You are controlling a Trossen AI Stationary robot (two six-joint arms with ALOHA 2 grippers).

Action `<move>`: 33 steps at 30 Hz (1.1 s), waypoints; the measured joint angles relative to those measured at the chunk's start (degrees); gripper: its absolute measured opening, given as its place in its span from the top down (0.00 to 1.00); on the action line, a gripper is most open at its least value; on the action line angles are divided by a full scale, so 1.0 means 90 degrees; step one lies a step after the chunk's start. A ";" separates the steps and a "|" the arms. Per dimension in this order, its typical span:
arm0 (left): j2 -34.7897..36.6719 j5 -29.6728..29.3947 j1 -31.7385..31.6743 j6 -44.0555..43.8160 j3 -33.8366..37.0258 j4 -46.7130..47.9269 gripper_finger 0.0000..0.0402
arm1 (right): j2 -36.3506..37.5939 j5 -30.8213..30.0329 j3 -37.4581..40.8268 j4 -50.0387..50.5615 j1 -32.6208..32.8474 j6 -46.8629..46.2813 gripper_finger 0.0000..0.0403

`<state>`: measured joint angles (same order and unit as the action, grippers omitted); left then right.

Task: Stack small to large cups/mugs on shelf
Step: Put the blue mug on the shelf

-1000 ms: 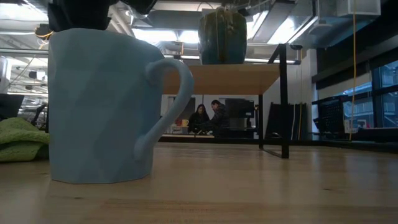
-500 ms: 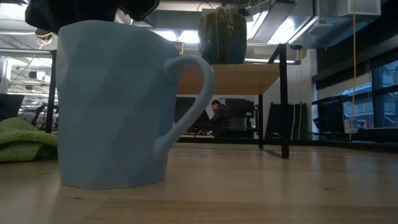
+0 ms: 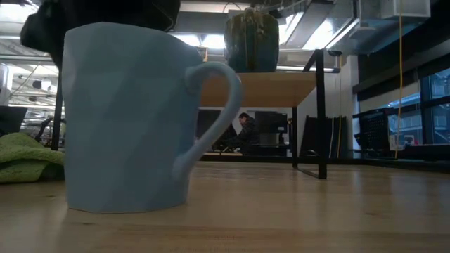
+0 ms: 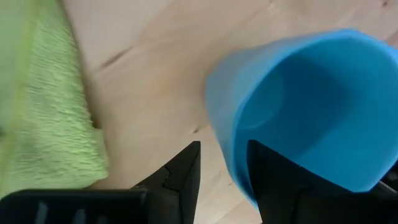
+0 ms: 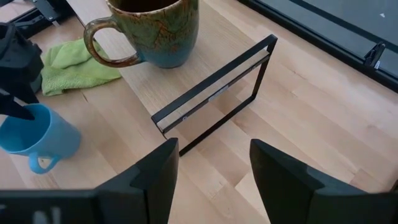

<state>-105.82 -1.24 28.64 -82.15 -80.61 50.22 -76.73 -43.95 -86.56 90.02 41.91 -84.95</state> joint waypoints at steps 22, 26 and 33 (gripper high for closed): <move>0.0051 -0.0384 -0.0284 0.3620 0.0070 0.0014 0.96 | 0.0000 0.0022 0.0000 -0.0002 -0.0061 -0.0215 0.50; 0.0053 -0.0456 -0.0353 0.4419 0.0070 -0.0079 0.93 | 0.0000 0.0005 0.0000 0.0000 -0.0104 -0.0257 0.50; 0.0063 -0.0397 -0.0405 0.5489 0.0065 -0.0093 0.96 | 0.0000 0.0000 0.0000 0.0000 -0.0307 -0.0265 0.50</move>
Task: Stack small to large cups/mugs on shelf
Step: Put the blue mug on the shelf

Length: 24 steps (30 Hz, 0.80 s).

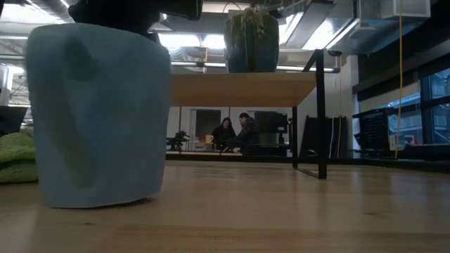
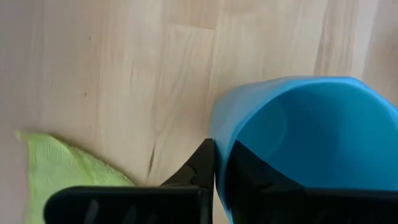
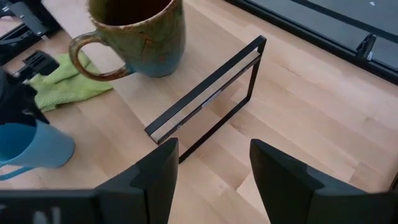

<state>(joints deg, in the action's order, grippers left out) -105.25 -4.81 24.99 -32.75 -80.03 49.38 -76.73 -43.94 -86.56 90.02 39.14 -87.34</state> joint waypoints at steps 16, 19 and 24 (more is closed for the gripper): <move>0.0136 0.0148 0.0002 0.1330 -0.0257 0.0273 0.95 | -0.0005 -0.0010 0.0000 0.0000 -0.0195 0.0049 0.50; 0.0136 0.0307 0.0002 0.1333 -0.0257 0.0315 0.95 | -0.0005 -0.0010 0.0000 0.0000 -0.0195 0.0049 0.50; 0.0136 0.0281 0.0002 0.1284 -0.0257 0.0360 0.93 | -0.0005 -0.0010 0.0000 0.0000 -0.0195 0.0053 0.50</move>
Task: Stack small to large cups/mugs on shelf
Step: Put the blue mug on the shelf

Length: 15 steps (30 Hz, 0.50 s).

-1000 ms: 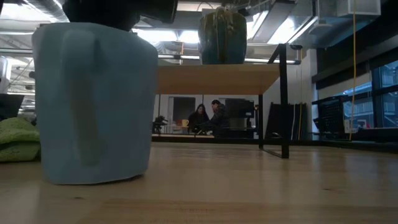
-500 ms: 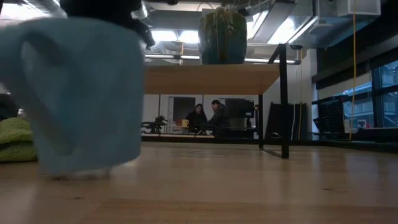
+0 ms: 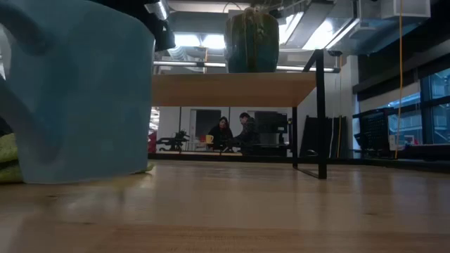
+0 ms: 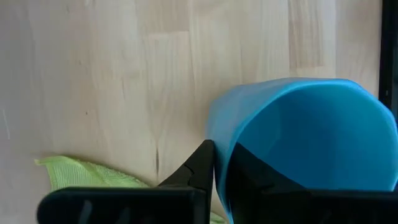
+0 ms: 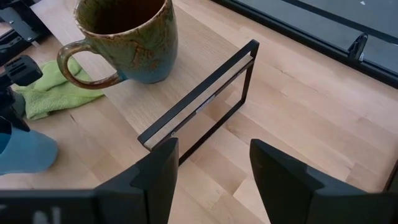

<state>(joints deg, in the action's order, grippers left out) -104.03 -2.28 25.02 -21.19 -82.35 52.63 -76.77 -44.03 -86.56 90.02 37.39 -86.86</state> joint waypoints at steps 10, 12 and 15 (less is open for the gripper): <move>0.0000 0.0000 0.0000 -0.0127 0.0000 0.0096 0.90 | 0.0000 0.0002 0.0000 0.0000 0.0000 0.0007 0.50; 0.0000 -0.0003 0.0000 -0.0103 0.0000 0.0088 0.89 | 0.0000 0.0003 0.0000 0.0000 0.0000 0.0010 0.50; 0.0000 -0.0001 0.0000 -0.0086 0.0000 0.0078 0.89 | 0.0000 0.0005 0.0000 0.0000 0.0000 0.0011 0.50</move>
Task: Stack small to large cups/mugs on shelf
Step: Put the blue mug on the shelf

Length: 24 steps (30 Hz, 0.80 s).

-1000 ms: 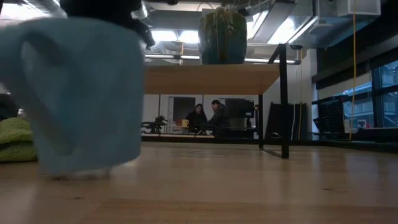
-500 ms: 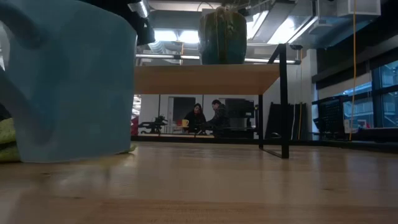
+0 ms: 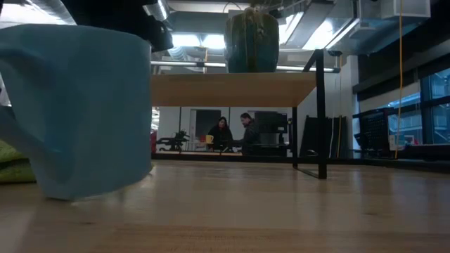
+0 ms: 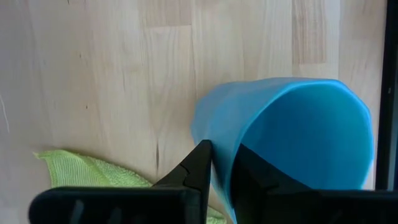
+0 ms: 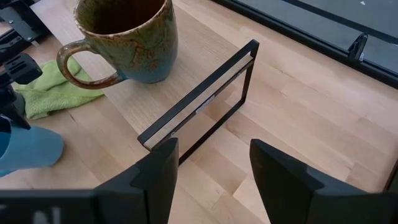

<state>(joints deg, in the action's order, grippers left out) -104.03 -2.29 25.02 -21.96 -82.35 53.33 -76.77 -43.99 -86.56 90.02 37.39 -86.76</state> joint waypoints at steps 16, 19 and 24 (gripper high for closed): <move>-0.0006 -0.0159 0.0005 -0.0162 0.0310 -0.0276 0.86 | 0.0002 0.0058 0.0000 0.0000 0.0005 0.0090 0.50; -0.0007 -0.0343 -0.0002 -0.0125 0.0256 -0.0278 0.84 | 0.0005 0.0058 0.0000 0.0000 0.0002 0.0175 0.50; -0.0007 -0.0498 -0.0033 0.0020 0.0060 -0.0052 0.79 | 0.0005 0.0056 0.0000 0.0000 0.0002 0.0229 0.50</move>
<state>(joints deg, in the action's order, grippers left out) -104.09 -6.77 24.72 -21.78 -81.81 52.87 -76.73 -43.48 -86.56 90.02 37.41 -84.70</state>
